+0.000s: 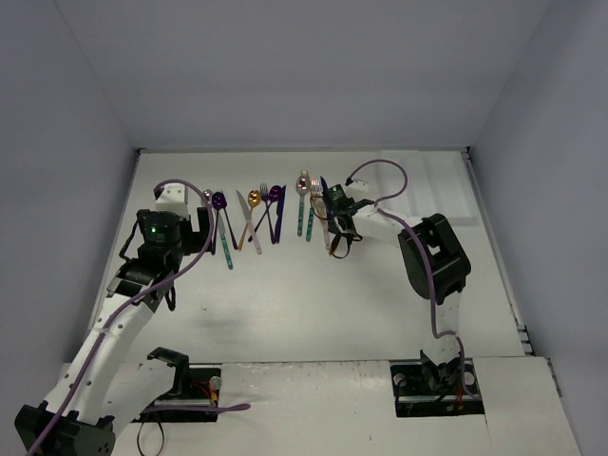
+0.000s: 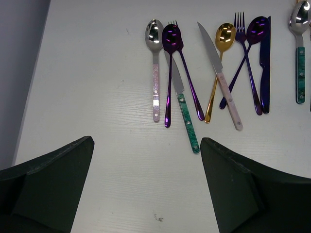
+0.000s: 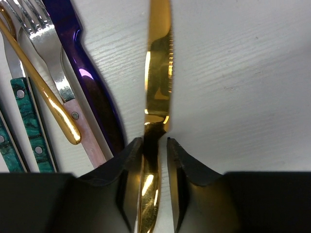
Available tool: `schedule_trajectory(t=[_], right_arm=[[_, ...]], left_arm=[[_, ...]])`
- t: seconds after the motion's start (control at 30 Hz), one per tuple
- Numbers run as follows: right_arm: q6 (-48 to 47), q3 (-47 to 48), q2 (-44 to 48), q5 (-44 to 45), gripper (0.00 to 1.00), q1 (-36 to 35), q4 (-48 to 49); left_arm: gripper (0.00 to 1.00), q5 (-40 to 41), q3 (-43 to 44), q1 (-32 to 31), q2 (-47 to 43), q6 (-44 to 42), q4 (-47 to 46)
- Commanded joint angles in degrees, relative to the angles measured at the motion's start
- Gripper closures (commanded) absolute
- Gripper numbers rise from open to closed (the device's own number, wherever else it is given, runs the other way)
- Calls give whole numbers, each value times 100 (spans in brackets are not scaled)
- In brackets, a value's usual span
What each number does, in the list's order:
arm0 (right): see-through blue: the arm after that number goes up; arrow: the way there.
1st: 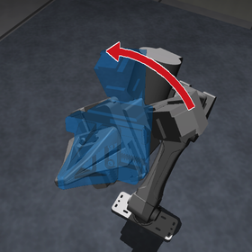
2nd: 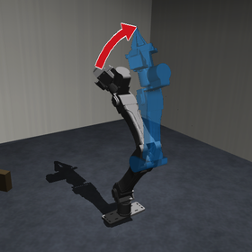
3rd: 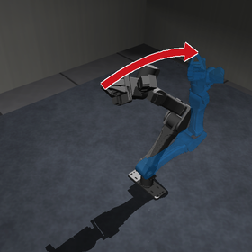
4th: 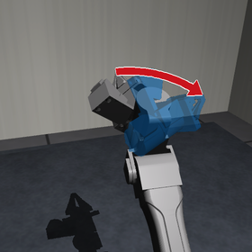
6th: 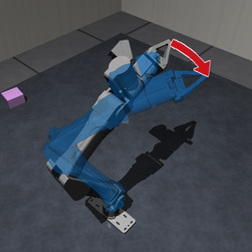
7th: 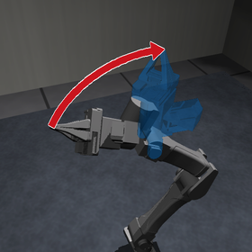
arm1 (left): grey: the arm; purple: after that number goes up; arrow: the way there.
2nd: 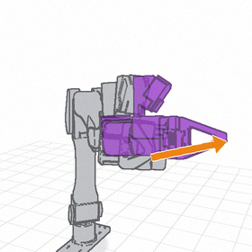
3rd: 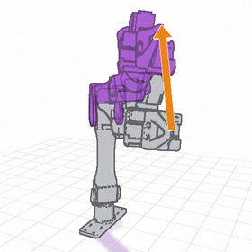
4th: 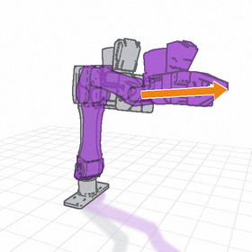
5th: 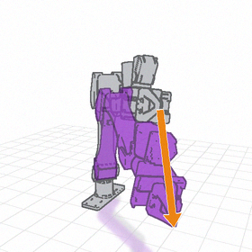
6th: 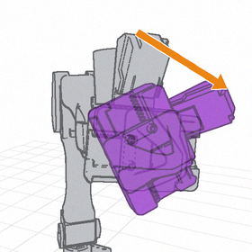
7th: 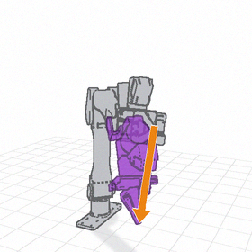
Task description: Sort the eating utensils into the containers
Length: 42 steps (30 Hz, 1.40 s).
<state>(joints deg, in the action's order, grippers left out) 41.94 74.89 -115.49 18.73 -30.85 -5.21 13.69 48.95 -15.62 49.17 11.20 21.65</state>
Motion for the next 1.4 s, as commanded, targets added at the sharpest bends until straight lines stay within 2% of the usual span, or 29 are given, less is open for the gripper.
schedule_trajectory(t=[0.0,0.2,0.47,0.57,0.93,1.17,1.23,1.37], right_arm=[[-152,-211,193,-153,84,-36,-311],[-932,-268,403,-137,100,78,-544],[-2884,-197,589,-748,100,469,-560],[-3356,-130,554,-1126,100,652,-534],[-3969,321,1155,-1208,100,811,-454],[-4139,626,1300,-1593,100,1075,-456],[-4323,710,1327,-1583,100,1288,-454],[-4546,1137,1195,-2108,100,1848,-454]], left_arm=[[10,-24,88,40,-83,84,-223],[10,-42,80,41,-92,93,-215],[10,-95,80,41,-83,109,-223],[10,-77,88,41,-91,102,-214],[10,-60,89,41,-74,102,-197],[10,-51,90,50,-58,100,-187],[10,-51,80,50,-56,102,-187],[10,-86,89,50,-32,108,-187]])
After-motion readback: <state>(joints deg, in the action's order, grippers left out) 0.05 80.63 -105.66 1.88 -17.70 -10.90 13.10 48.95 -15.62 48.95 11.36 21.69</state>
